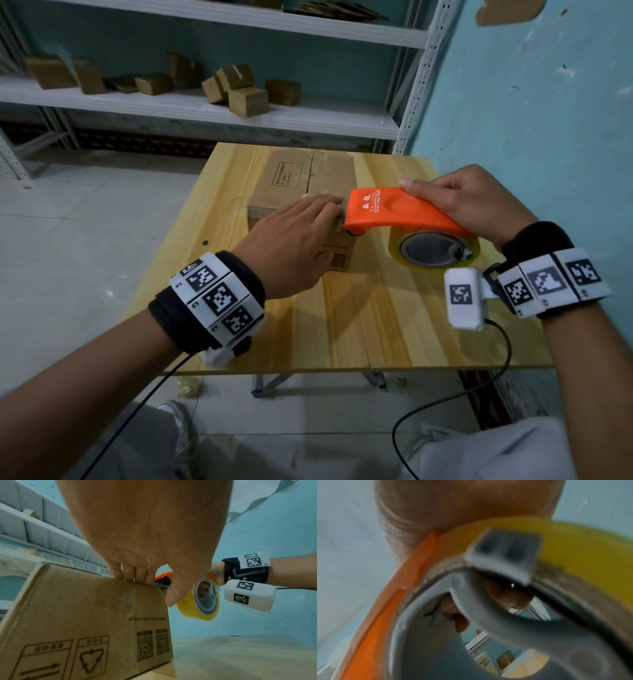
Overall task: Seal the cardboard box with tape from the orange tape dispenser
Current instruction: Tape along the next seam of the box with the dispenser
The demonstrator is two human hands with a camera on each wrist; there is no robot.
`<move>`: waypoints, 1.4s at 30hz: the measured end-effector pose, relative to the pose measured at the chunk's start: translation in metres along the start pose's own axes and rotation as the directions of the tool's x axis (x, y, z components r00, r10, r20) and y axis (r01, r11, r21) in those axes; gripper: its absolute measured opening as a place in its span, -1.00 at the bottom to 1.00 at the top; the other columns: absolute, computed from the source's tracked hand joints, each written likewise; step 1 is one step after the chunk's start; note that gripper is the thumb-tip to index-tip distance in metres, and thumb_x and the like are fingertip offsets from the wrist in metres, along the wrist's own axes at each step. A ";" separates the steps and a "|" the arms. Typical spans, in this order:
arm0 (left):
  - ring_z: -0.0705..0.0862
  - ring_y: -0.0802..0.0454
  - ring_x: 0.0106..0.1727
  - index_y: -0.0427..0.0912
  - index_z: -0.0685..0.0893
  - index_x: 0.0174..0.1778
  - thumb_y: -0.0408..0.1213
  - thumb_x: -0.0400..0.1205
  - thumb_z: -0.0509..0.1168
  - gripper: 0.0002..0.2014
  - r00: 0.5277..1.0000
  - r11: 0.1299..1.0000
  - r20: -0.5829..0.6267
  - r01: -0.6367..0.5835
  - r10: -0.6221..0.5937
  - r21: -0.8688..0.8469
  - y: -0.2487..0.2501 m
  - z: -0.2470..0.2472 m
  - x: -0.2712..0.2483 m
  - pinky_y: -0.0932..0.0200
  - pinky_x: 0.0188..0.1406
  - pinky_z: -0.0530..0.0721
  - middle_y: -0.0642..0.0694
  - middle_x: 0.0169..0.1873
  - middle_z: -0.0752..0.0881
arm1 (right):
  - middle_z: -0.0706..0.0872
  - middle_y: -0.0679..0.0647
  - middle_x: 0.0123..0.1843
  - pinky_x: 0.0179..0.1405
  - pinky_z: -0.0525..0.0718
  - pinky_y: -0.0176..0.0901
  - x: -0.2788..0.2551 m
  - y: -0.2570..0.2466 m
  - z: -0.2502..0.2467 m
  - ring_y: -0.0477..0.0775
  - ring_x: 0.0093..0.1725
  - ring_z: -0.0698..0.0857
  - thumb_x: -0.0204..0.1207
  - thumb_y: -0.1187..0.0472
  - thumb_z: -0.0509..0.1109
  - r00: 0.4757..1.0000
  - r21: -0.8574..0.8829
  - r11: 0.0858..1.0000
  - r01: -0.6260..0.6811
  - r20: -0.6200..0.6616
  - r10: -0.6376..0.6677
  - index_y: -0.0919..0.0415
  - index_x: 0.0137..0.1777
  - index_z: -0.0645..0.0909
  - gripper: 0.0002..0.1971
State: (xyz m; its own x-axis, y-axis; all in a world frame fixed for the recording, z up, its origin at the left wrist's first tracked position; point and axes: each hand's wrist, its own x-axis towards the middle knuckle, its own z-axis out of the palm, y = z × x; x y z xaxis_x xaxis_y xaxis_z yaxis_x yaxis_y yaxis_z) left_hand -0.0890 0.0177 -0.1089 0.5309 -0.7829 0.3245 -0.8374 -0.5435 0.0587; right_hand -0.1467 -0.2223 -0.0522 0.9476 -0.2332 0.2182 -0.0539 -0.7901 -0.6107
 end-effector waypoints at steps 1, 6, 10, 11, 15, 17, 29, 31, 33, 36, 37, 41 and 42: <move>0.13 0.02 0.66 -0.11 0.20 0.61 -0.07 0.65 0.23 -0.38 1.000 1.000 0.004 0.008 -0.008 -0.006 0.000 0.001 0.000 0.09 0.66 0.06 -0.05 0.63 0.24 | 0.66 0.18 -0.48 -0.30 0.53 -0.23 0.000 -0.001 0.000 -0.16 -0.61 0.59 0.55 -0.27 0.35 1.000 -0.001 1.000 0.001 0.000 -0.001 0.37 -0.26 0.78 -0.38; 0.13 0.00 0.66 -0.13 0.15 0.63 -0.04 0.63 0.25 -0.32 1.000 1.000 0.017 0.008 -0.008 -0.004 -0.001 0.003 -0.001 0.00 0.66 0.13 -0.07 0.64 0.21 | 0.68 0.18 -0.46 -0.28 0.56 -0.22 0.001 0.000 0.001 -0.16 -0.60 0.62 0.55 -0.27 0.35 1.000 -0.006 1.000 0.006 0.006 -0.006 0.34 -0.25 0.78 -0.40; 0.10 0.00 0.66 -0.10 0.03 0.68 -0.01 0.64 0.22 -0.25 0.999 1.000 0.027 0.020 -0.020 0.022 -0.001 0.005 -0.001 0.03 0.67 0.08 -0.05 0.65 0.16 | 0.73 0.31 -0.36 -0.21 0.63 -0.15 0.001 0.001 0.001 -0.03 -0.51 0.67 0.53 -0.30 0.34 1.000 0.000 1.000 0.011 0.009 -0.011 0.34 -0.24 0.79 -0.38; 0.09 0.00 0.66 -0.08 0.01 0.69 0.00 0.64 0.21 -0.25 0.999 0.999 0.030 0.018 -0.019 0.036 -0.001 0.006 0.000 0.00 0.67 0.10 -0.04 0.65 0.15 | 0.74 0.31 -0.36 -0.22 0.62 -0.17 0.001 0.001 0.001 -0.05 -0.52 0.67 0.53 -0.29 0.34 1.000 0.005 1.000 0.010 0.010 -0.010 0.33 -0.24 0.79 -0.39; 0.12 -0.03 0.65 -0.03 0.00 0.69 0.00 0.64 0.22 -0.24 0.999 0.999 0.039 0.021 -0.023 0.046 -0.001 0.006 0.000 -0.07 0.64 0.20 -0.03 0.64 0.16 | 0.74 0.35 -0.34 -0.19 0.64 -0.09 0.001 0.002 0.001 0.08 -0.45 0.71 0.52 -0.30 0.34 1.000 0.011 1.000 0.011 0.008 -0.011 0.35 -0.23 0.79 -0.37; 0.13 -0.04 0.65 -0.02 0.01 0.69 -0.01 0.64 0.23 -0.25 0.999 0.999 0.032 0.016 -0.018 0.049 0.000 0.005 0.000 -0.06 0.63 0.20 -0.04 0.64 0.17 | 0.73 0.33 -0.36 -0.21 0.63 -0.11 0.001 0.003 0.001 0.02 -0.49 0.69 0.53 -0.30 0.34 1.000 0.008 1.000 0.012 0.008 -0.012 0.35 -0.25 0.78 -0.37; -0.01 0.00 0.69 0.00 -0.04 0.70 -0.01 0.67 0.20 -0.26 1.000 0.998 0.021 0.004 -0.005 0.059 0.003 0.004 0.002 0.16 0.53 -0.16 0.03 0.69 0.05 | 0.75 0.21 -0.39 -0.19 0.65 -0.17 0.002 0.003 0.002 -0.05 -0.49 0.71 0.53 -0.29 0.34 1.000 0.014 1.000 0.015 0.004 -0.015 0.27 -0.24 0.80 -0.43; 0.01 0.01 0.68 -0.01 -0.01 0.70 -0.02 0.66 0.20 -0.27 1.000 0.998 0.021 0.004 -0.005 0.055 0.003 0.003 0.002 0.14 0.56 -0.13 0.02 0.68 0.09 | 0.75 0.17 -0.41 -0.21 0.64 -0.18 0.002 0.004 0.002 -0.10 -0.52 0.69 0.52 -0.30 0.34 1.000 0.014 1.000 0.011 -0.001 -0.011 0.24 -0.25 0.81 -0.43; 0.02 0.01 0.68 -0.01 0.00 0.69 -0.02 0.66 0.20 -0.27 1.000 0.999 0.027 0.008 -0.009 0.049 0.004 0.003 0.002 0.10 0.61 -0.07 0.02 0.67 0.12 | 0.75 0.20 -0.39 -0.21 0.64 -0.19 0.002 0.004 0.001 -0.06 -0.50 0.70 0.52 -0.31 0.34 1.000 0.009 1.000 0.012 -0.002 -0.012 0.26 -0.24 0.81 -0.42; 0.01 0.01 0.68 -0.01 0.00 0.70 -0.02 0.67 0.21 -0.27 0.999 0.999 0.032 0.006 -0.008 0.050 0.004 0.002 0.002 0.10 0.61 -0.07 0.02 0.67 0.12 | 0.76 0.25 -0.35 -0.20 0.65 -0.18 0.002 0.004 0.001 0.03 -0.43 0.73 0.52 -0.31 0.33 1.000 0.004 1.000 0.016 0.002 -0.016 0.28 -0.22 0.81 -0.40; 0.02 0.00 0.68 -0.02 0.00 0.70 -0.03 0.66 0.21 -0.27 0.999 0.999 0.032 0.004 -0.005 0.050 0.004 0.002 0.001 0.10 0.60 -0.07 0.01 0.67 0.12 | 0.76 0.27 -0.34 -0.19 0.65 -0.17 0.002 0.004 0.001 0.05 -0.42 0.73 0.52 -0.31 0.33 1.000 0.003 1.000 0.019 0.003 -0.019 0.30 -0.22 0.81 -0.40; 0.00 0.00 0.69 -0.02 -0.01 0.70 -0.03 0.66 0.21 -0.26 0.999 0.999 0.040 0.006 -0.008 0.051 0.005 0.000 0.001 0.14 0.57 -0.12 0.01 0.68 0.10 | 0.76 0.26 -0.34 -0.18 0.67 -0.14 0.003 0.005 0.001 0.02 -0.44 0.73 0.52 -0.30 0.33 1.000 0.008 1.000 0.013 0.009 -0.013 0.31 -0.20 0.80 -0.40; 0.00 0.00 0.69 -0.02 -0.01 0.70 -0.02 0.66 0.21 -0.26 0.999 0.998 0.039 0.002 -0.004 0.056 0.005 0.000 0.001 0.14 0.57 -0.13 0.01 0.68 0.10 | 0.76 0.24 -0.35 -0.19 0.67 -0.16 0.003 0.005 0.001 -0.04 -0.48 0.72 0.52 -0.31 0.33 1.000 0.014 1.000 0.009 0.013 -0.009 0.29 -0.21 0.80 -0.40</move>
State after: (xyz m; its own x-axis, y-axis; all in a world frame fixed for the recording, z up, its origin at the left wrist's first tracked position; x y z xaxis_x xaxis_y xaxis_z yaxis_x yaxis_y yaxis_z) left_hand -0.0925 0.0145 -0.1083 0.5392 -0.7915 0.2876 -0.8275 -0.5615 0.0062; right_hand -0.1441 -0.2262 -0.0554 0.9522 -0.2187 0.2134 -0.0413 -0.7839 -0.6195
